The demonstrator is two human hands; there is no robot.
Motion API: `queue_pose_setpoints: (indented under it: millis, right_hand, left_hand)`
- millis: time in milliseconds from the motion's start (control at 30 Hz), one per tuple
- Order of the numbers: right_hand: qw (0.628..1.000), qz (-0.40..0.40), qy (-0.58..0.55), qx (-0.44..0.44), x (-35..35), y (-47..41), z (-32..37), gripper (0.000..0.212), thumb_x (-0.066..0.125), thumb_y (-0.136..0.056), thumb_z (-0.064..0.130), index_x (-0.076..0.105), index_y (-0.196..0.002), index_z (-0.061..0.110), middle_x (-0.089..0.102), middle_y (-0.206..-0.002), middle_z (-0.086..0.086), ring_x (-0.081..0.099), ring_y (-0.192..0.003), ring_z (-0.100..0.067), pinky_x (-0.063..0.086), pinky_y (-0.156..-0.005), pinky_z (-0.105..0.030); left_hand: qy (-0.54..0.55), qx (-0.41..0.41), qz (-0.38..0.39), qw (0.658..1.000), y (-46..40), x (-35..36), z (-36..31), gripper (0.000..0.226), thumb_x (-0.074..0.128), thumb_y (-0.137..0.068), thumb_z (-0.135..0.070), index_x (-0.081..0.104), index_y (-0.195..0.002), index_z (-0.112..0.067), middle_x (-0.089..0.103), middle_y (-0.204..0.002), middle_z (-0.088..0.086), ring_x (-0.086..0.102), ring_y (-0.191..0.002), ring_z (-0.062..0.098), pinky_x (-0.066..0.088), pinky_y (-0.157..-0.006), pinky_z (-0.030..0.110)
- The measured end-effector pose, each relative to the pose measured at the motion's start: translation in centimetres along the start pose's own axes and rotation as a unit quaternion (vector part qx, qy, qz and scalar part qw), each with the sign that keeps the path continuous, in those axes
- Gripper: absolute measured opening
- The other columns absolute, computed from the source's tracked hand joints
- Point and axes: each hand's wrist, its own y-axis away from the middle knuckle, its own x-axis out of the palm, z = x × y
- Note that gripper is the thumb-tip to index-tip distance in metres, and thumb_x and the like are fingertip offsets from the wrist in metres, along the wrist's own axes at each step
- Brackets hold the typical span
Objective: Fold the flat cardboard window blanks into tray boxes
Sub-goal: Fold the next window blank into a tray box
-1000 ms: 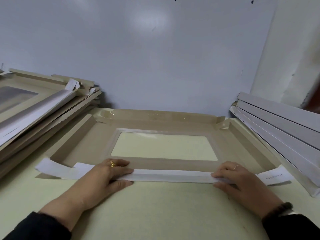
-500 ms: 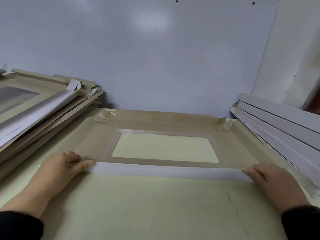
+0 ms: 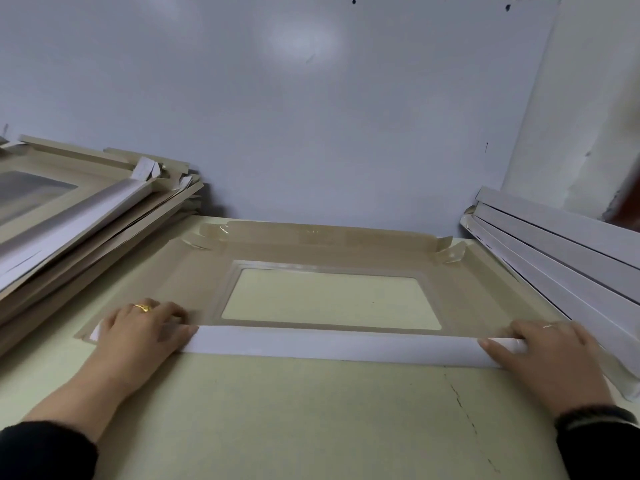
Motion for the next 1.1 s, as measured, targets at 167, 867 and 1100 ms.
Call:
queue_pose_setpoints:
  millis: [167, 867, 1100]
  right_hand:
    - [0.986, 0.128, 0.106, 0.008, 0.3, -0.3, 1.4, 0.034, 0.044, -0.088, 0.045, 0.049, -0.121, 0.044, 0.049, -0.133, 0.016, 0.029, -0.132, -0.008, -0.001, -0.104, -0.036]
    - [0.950, 0.274, -0.054, -0.142, 2.1, 1.3, 8.2, 0.048, 0.018, -0.098, 0.049, 0.009, -0.144, 0.044, -0.001, -0.155, 0.017, -0.002, -0.142, -0.006, -0.002, -0.113, -0.029]
    - [0.965, 0.262, -0.002, -0.023, 2.2, 0.0, 1.6, 0.051, 0.016, -0.098, 0.048, 0.009, -0.147, 0.035, 0.001, -0.156, 0.011, 0.004, -0.143, -0.009, 0.006, -0.114, -0.027]
  left_hand:
    - [-0.054, 0.047, 0.084, 0.994, 1.6, 2.4, -4.6, 0.047, 0.027, -0.095, -0.051, 0.026, -0.141, -0.041, 0.023, -0.152, -0.007, 0.013, -0.141, 0.014, 0.009, -0.111, 0.033]
    - [-0.065, 0.028, 0.180, 0.981, 1.2, 3.4, -6.4, 0.052, 0.015, -0.094, -0.057, 0.006, -0.144, -0.046, -0.003, -0.156, -0.015, -0.004, -0.144, 0.013, -0.001, -0.114, 0.034]
    - [-0.063, -0.062, 0.164, 0.982, 0.2, 2.0, -2.5, 0.052, 0.018, -0.094, -0.058, 0.010, -0.143, -0.045, 0.002, -0.156, -0.014, 0.002, -0.144, 0.016, 0.003, -0.114, 0.035]
